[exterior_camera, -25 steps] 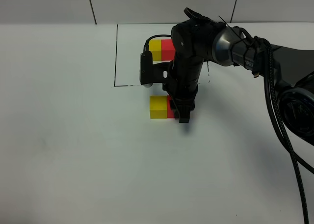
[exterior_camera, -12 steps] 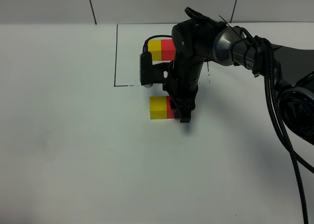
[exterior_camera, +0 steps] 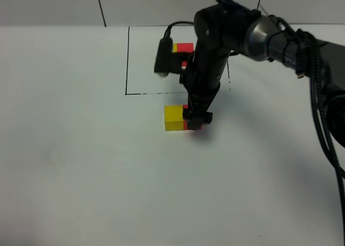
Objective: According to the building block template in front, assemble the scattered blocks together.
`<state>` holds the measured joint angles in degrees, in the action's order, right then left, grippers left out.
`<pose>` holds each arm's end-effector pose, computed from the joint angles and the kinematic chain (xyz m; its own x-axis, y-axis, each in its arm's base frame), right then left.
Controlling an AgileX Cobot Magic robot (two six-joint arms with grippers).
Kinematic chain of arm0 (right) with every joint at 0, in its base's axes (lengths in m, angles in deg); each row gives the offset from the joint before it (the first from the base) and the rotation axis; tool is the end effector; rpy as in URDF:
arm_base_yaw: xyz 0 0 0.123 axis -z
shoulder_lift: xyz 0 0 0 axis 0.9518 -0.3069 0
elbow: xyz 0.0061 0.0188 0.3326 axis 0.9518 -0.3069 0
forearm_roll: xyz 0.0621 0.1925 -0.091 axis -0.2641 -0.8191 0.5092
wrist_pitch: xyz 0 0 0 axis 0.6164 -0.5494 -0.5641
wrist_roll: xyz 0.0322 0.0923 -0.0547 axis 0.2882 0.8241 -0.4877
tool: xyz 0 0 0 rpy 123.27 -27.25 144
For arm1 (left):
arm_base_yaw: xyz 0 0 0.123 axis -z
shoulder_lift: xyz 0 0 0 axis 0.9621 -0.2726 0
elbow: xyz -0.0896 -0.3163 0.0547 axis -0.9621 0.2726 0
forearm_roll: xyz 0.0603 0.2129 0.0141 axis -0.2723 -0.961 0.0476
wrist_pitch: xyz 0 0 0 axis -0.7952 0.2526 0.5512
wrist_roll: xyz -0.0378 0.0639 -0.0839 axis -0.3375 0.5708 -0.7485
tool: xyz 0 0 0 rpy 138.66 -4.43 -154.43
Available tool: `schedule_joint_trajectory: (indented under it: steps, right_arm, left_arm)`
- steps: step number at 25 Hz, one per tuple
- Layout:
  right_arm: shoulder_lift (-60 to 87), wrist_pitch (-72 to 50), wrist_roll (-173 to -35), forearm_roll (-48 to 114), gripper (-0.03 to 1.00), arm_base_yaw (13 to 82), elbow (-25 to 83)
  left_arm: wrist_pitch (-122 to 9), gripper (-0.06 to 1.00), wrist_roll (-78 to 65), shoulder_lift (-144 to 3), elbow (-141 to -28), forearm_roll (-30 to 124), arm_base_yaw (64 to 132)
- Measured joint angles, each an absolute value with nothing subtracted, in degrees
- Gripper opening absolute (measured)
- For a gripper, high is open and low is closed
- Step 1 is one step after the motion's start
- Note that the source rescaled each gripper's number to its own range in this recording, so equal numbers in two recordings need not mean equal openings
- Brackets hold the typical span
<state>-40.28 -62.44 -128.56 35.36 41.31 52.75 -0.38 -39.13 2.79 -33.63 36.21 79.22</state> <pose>0.3981 0.2485 0.2094 -0.2338 -0.9516 -0.1996 -0.9641 0.2534 -0.0790 -0.0613 0.0007 0.2545 -0.4430 0.0388 -0.8957 0.1244 0.9921 -0.0185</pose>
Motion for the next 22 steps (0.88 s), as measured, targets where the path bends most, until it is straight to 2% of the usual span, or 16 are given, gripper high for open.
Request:
schedule_joint_trajectory:
  steps: [2, 6, 10, 17, 22]
  right_arm:
    - [-37.47, -62.65, -121.85, 34.98, 0.99, 45.11, 52.75]
    - [-32.32, -62.51, -109.19, 31.73, 1.00, 57.79, 52.22]
    - [-25.75, -62.94, -104.03, 30.70, 1.00, 68.11, 47.39]
    - [-7.93, -58.60, -101.53, 30.05, 1.00, 77.74, 31.18]
    - [5.26, -57.08, -100.56, 29.82, 1.00, 81.46, 19.27]
  left_arm:
    - [-0.38, 0.75, -39.13, 2.79, -33.63, 36.21, 79.22]
    - [-0.38, 0.75, -39.13, 2.79, -33.63, 36.21, 79.22]
    - [-0.36, 0.75, -39.13, 2.79, -33.63, 36.21, 79.22]
    - [-0.36, 0.75, -39.13, 2.79, -33.63, 36.21, 79.22]
    - [-0.36, 0.75, -39.13, 2.79, -33.63, 36.21, 79.22]
